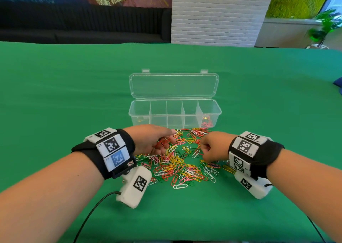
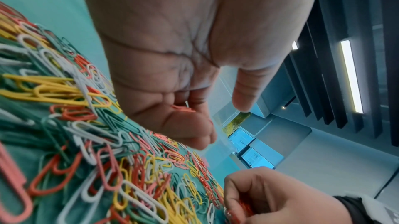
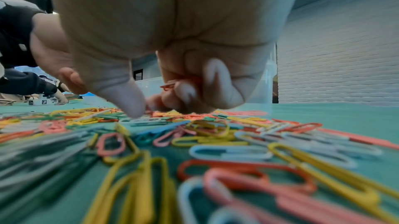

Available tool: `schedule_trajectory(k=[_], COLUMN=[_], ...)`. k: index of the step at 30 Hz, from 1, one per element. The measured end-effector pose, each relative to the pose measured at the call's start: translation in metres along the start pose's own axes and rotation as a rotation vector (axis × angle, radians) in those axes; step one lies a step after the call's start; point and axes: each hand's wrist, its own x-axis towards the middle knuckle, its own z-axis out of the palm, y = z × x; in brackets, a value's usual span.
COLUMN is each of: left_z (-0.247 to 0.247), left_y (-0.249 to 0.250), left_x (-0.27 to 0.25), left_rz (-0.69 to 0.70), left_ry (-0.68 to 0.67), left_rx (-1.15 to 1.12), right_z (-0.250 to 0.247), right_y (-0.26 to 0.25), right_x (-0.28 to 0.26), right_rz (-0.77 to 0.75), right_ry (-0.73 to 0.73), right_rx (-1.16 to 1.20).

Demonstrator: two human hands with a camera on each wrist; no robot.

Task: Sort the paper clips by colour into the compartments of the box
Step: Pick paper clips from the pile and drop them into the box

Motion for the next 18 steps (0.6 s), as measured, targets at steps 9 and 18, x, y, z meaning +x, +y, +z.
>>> schedule_trajectory(k=[9,18], left_z=[-0.025,-0.019], left_y=[0.000,0.012], left_x=[-0.004,0.000], left_rz=[0.017,0.050], left_ry=[0.057,-0.027], left_rx=[-0.127,-0.442], right_z=[-0.016,-0.025], right_y=[0.012,0.021], right_x=[0.001,0.007], right_rz=[0.037,0.100], right_ry=[0.046,-0.047], right_rx=[0.515,1.146])
